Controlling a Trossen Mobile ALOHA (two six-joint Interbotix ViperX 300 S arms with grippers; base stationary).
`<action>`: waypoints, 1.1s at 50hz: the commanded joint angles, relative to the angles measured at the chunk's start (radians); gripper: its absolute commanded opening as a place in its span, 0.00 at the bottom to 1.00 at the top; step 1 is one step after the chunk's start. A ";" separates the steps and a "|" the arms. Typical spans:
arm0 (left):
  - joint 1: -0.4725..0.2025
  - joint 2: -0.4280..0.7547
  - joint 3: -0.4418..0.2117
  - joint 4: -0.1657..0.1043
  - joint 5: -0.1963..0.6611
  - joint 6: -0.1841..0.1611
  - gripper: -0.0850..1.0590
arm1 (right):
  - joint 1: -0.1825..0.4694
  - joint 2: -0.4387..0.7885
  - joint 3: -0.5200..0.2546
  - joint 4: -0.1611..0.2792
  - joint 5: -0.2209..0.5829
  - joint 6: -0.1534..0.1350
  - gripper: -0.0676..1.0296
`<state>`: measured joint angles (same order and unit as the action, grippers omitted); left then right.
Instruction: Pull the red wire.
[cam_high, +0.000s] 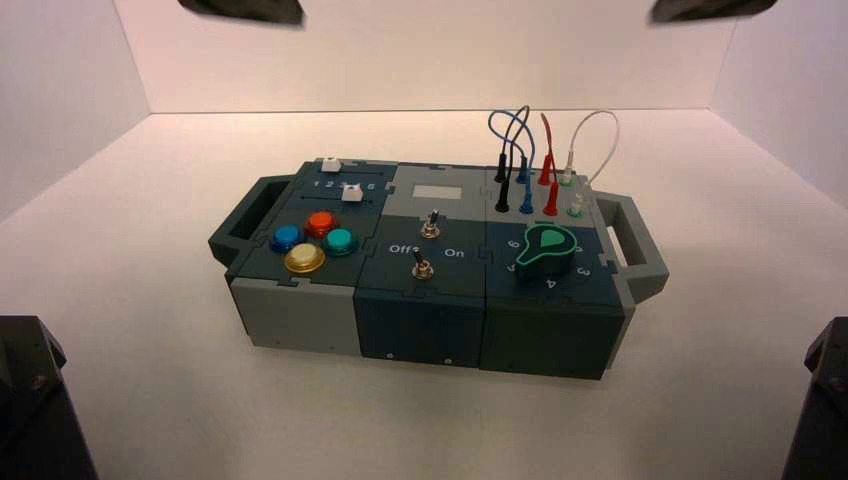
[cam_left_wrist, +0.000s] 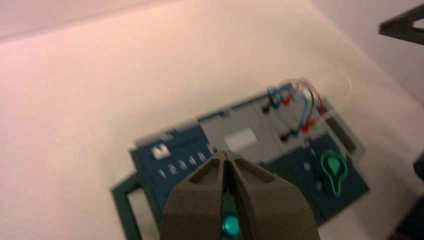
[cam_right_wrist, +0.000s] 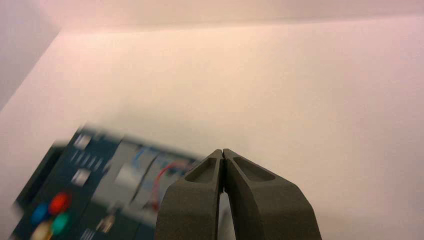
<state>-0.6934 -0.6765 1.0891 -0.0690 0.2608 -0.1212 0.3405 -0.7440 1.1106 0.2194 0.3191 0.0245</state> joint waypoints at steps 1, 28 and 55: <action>-0.035 0.048 -0.026 -0.002 -0.005 -0.011 0.05 | 0.101 0.043 -0.014 0.021 0.028 0.005 0.04; -0.084 0.140 -0.041 -0.002 -0.005 -0.008 0.05 | 0.216 0.337 -0.104 0.061 0.115 -0.008 0.36; -0.118 0.143 -0.052 -0.002 0.006 -0.012 0.05 | 0.169 0.436 -0.110 0.012 0.092 -0.008 0.36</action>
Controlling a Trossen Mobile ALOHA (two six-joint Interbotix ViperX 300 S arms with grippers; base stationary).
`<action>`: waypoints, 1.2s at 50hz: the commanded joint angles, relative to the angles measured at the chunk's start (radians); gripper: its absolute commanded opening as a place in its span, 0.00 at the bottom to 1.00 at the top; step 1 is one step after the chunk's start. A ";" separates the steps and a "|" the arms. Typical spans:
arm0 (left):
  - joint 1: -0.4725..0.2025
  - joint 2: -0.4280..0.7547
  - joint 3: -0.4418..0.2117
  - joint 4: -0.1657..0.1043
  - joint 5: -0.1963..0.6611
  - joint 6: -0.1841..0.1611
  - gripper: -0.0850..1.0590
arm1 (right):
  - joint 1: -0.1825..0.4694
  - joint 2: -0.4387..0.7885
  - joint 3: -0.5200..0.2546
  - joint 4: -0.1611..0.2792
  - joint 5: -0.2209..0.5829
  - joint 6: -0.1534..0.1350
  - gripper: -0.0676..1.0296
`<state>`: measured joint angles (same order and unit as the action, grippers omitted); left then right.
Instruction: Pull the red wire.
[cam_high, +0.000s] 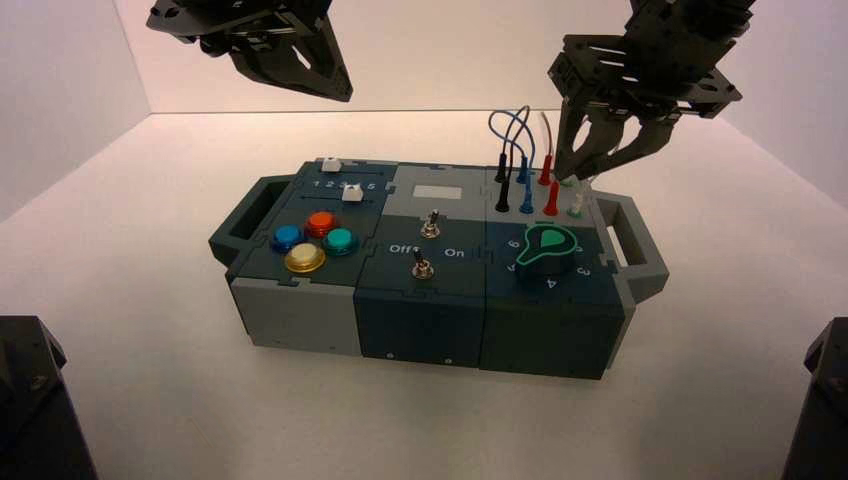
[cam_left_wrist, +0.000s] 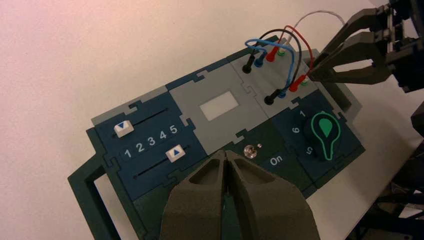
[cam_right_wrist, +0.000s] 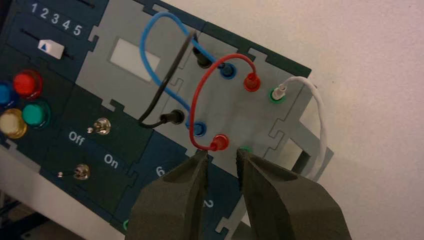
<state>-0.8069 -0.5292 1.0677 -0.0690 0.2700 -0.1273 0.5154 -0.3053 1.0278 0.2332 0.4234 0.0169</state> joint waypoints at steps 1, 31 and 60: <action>-0.005 -0.005 -0.031 -0.002 -0.003 -0.006 0.05 | -0.006 -0.003 -0.028 -0.002 -0.014 0.000 0.36; -0.005 0.006 -0.032 -0.002 -0.003 -0.003 0.05 | 0.005 -0.006 -0.023 0.034 0.015 0.005 0.36; -0.005 0.063 -0.075 0.002 -0.003 0.002 0.05 | 0.015 0.110 -0.044 0.035 -0.025 0.003 0.36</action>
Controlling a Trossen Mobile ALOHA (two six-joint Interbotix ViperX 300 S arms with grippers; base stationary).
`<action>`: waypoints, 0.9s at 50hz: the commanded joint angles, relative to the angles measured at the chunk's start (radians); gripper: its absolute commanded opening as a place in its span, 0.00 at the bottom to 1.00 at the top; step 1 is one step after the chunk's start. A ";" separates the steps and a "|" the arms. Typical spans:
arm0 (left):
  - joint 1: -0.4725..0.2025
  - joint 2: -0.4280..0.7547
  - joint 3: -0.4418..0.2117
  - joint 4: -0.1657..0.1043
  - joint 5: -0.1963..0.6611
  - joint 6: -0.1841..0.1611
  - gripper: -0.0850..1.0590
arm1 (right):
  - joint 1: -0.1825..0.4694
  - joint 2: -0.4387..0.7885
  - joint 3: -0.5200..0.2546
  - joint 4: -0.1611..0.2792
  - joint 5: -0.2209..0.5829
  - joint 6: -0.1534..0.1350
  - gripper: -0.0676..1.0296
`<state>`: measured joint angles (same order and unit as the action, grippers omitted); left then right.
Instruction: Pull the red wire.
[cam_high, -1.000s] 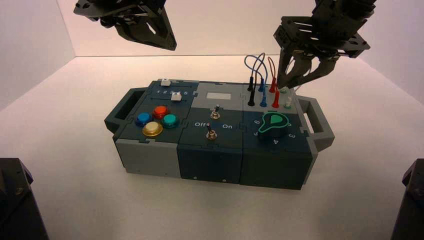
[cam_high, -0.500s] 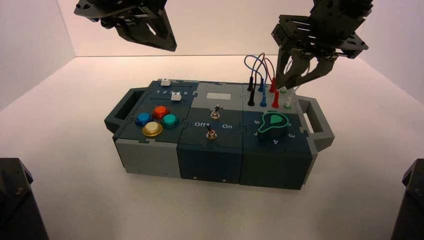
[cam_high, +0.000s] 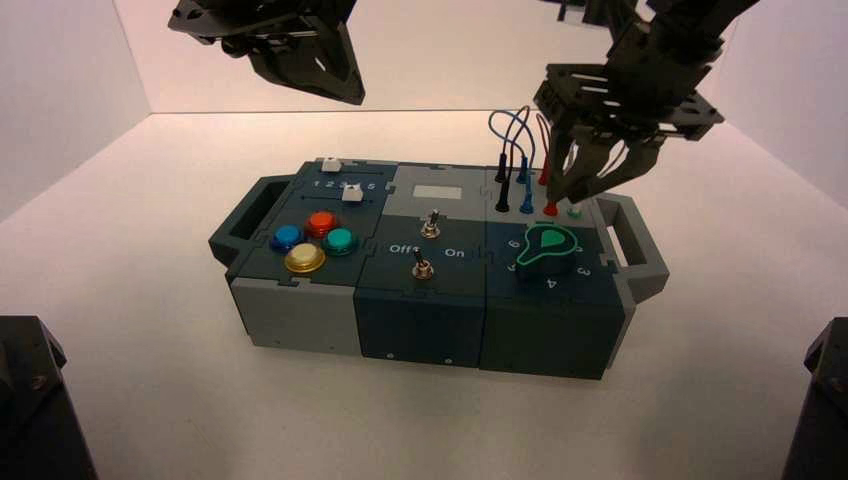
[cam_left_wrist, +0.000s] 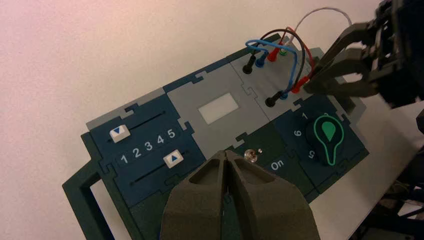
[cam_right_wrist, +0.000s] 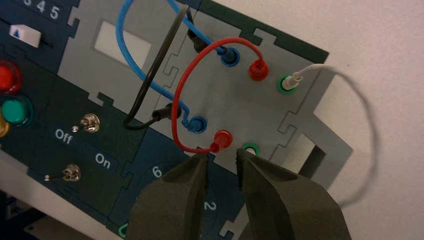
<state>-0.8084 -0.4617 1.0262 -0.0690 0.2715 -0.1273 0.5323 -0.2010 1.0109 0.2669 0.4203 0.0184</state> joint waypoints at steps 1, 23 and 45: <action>-0.003 -0.005 -0.034 0.003 -0.006 0.002 0.05 | -0.002 0.009 -0.032 0.002 -0.023 0.000 0.36; -0.003 -0.002 -0.040 0.003 -0.006 0.003 0.05 | -0.002 0.078 -0.077 -0.018 -0.026 -0.002 0.30; -0.003 0.000 -0.044 0.003 -0.006 0.003 0.05 | -0.002 0.057 -0.066 -0.041 -0.011 0.002 0.04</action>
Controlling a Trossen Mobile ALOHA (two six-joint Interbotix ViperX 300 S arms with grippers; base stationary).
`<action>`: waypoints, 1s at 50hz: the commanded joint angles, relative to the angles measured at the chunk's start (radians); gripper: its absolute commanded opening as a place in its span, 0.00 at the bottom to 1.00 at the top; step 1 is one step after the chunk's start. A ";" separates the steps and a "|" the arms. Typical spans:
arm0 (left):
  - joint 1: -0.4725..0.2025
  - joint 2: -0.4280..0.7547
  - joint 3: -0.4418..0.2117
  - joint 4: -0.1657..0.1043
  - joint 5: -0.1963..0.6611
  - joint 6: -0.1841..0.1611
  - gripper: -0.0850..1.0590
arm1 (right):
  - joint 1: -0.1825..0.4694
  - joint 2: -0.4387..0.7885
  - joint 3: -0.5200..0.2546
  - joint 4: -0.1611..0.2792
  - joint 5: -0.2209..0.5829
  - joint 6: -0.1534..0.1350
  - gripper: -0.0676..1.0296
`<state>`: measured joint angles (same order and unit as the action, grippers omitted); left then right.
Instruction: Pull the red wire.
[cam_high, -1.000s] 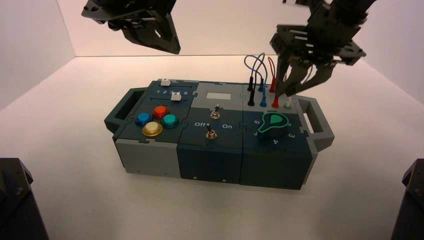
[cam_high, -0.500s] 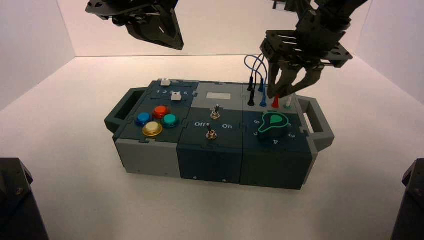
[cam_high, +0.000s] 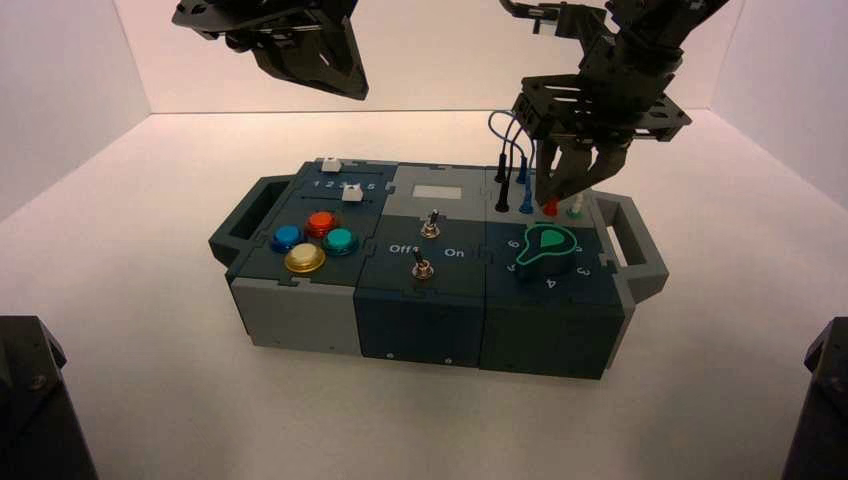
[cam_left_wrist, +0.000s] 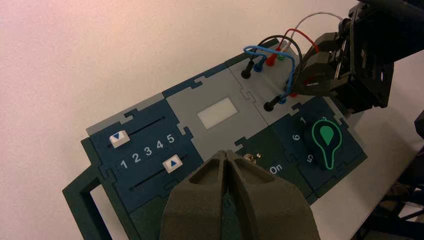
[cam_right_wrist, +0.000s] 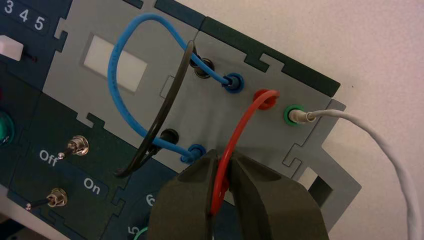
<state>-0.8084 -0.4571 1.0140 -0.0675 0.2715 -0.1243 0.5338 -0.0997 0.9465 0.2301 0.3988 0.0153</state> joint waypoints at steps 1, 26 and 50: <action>-0.003 -0.005 -0.032 0.002 -0.005 0.000 0.05 | -0.005 -0.057 -0.002 -0.005 0.014 0.005 0.04; -0.003 -0.006 -0.040 0.005 -0.005 0.005 0.05 | -0.035 -0.183 0.023 -0.012 0.077 0.008 0.04; -0.003 -0.003 -0.049 0.005 -0.006 0.009 0.05 | -0.034 -0.186 0.037 -0.026 0.135 0.009 0.04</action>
<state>-0.8084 -0.4571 0.9956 -0.0644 0.2715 -0.1166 0.5016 -0.2761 0.9910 0.2040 0.5139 0.0199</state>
